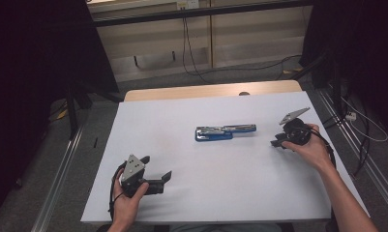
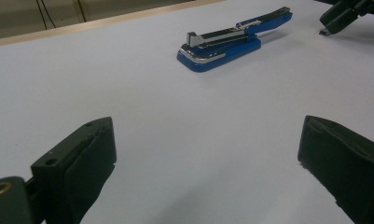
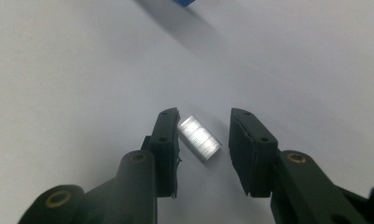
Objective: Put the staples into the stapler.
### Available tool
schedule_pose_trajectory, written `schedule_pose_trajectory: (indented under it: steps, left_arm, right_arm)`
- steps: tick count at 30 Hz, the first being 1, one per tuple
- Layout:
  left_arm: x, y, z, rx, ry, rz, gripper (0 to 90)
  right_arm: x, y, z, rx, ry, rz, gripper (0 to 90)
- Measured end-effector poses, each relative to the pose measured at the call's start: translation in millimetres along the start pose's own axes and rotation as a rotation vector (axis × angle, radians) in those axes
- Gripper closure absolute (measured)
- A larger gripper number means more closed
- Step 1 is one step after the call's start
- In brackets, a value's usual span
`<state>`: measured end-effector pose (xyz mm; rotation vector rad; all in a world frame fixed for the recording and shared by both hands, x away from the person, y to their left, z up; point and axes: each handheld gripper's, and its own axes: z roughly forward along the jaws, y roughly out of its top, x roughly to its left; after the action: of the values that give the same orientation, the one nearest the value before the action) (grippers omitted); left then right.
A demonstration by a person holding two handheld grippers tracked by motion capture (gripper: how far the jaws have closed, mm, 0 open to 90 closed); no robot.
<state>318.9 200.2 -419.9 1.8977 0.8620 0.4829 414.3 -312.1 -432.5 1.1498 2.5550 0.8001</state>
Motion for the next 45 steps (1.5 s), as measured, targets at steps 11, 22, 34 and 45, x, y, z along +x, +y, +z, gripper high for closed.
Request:
schedule_pose_trajectory:
  steps: [11,22,34,45]
  left_arm:
    - [-0.2,-0.7,3.7,0.017,-0.004,0.015,4.5]
    - [0.7,-0.7,4.9,0.02,-0.006,0.017,4.5]
    - [1.2,-0.5,4.5,0.016,-0.009,0.012,4.5]
    - [0.8,-0.4,4.9,0.017,-0.016,0.011,4.5]
  right_arm:
    - [1.9,2.7,4.7,0.028,0.012,-0.02,67.9]
    - [1.4,4.2,4.7,0.043,0.023,-0.024,75.3]
    - [2.9,7.9,5.9,0.072,0.026,-0.002,79.3]
    - [4.7,8.9,5.9,0.075,0.016,0.011,79.4]
